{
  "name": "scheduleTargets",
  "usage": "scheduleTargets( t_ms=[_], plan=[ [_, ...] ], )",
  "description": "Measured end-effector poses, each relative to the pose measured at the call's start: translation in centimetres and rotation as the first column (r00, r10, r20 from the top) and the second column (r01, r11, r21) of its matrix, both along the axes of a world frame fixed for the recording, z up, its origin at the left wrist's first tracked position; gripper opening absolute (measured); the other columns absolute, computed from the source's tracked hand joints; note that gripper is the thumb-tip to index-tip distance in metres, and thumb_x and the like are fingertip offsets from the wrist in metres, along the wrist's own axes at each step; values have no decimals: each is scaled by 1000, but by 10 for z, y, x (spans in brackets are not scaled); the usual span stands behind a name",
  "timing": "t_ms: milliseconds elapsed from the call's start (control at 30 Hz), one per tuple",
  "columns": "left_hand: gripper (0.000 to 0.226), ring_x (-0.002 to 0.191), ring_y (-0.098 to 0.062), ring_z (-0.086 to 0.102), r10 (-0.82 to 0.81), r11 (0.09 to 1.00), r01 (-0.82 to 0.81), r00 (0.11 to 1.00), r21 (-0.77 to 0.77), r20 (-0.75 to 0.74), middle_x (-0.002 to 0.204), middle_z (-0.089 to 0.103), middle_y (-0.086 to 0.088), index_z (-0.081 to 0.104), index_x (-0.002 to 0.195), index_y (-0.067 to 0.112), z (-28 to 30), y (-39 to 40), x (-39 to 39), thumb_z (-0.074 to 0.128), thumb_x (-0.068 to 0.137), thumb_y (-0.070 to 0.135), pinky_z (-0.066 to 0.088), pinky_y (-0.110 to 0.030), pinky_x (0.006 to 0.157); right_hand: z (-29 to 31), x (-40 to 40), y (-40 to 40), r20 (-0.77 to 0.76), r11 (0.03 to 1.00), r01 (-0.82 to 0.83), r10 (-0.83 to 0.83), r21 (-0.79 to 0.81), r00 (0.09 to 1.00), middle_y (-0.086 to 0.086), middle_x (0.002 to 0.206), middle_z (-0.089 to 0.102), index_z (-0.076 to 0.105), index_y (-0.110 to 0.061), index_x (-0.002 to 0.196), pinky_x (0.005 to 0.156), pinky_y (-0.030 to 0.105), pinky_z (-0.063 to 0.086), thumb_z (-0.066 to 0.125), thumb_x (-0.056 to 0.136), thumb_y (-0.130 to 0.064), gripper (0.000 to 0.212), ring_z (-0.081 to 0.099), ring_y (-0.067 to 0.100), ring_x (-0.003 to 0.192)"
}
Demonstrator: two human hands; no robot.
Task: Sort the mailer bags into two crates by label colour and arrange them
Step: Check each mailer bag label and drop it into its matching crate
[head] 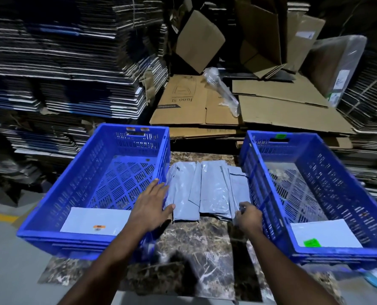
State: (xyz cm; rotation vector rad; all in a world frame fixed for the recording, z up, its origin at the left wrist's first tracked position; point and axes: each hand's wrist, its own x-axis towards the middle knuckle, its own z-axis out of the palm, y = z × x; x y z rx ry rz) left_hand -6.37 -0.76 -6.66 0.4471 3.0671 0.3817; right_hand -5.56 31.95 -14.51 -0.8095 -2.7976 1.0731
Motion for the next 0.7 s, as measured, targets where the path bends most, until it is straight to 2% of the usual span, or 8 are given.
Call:
scheduleTargets(
  t_ms=[233,333,433,467,533,567,633,700],
  plan=[
    [74,153,-17,2,1,998,-2,1000,-67,-15,163,23,3,25,156,18,0,3,3,42,97,59,15,-46,122,30,22,-17,-230,955,-60,-9,-291,973,9,127,66,62,-6,132,94,33,50,55,99,-14,35,63,22,107],
    [61,150,-20,17,0,993,-12,995,-116,-104,156,37,1,39,149,17,-2,4,3,45,98,50,8,-45,123,49,44,-34,-306,829,-176,6,-530,952,-2,124,66,63,-17,131,98,40,50,52,99,-16,34,62,18,110],
    [38,130,-19,46,-49,992,11,954,-129,-295,130,62,3,61,127,21,2,10,11,47,97,40,14,-41,118,69,64,-49,-348,663,-217,-69,-716,935,9,101,72,69,-18,114,78,47,49,48,93,-10,31,62,31,87],
    [37,121,-19,52,-67,993,33,948,-112,-312,121,66,3,64,122,22,3,14,17,45,97,41,21,-40,115,76,70,-53,-346,609,-220,-95,-762,934,12,98,71,69,-15,113,76,48,48,47,94,-6,30,61,33,85],
    [41,110,-19,60,-25,984,53,987,172,-159,115,69,0,62,125,26,7,28,32,39,99,47,40,-39,104,90,82,-58,-338,518,-225,-133,-825,932,15,101,70,65,-8,115,76,45,50,44,98,1,28,63,32,86],
    [41,108,-17,63,-13,913,2,1000,408,23,117,69,0,60,127,28,14,39,43,38,100,50,46,-39,100,95,87,-61,-341,485,-236,-139,-842,930,14,102,71,64,-6,116,74,42,53,44,100,2,27,65,30,86],
    [39,112,-13,65,-123,573,-212,933,792,339,121,69,4,59,128,25,28,61,64,45,101,50,50,-37,100,102,98,-67,-338,460,-248,-124,-852,933,12,103,73,64,-6,115,69,38,57,46,101,-1,23,70,27,85],
    [35,115,-20,65,-221,251,-342,890,906,398,123,70,0,59,130,17,34,80,76,54,100,34,51,-42,101,105,108,-69,-322,482,-239,-98,-843,942,12,103,75,65,-9,115,72,42,57,49,101,-5,22,72,29,87]
  ],
)
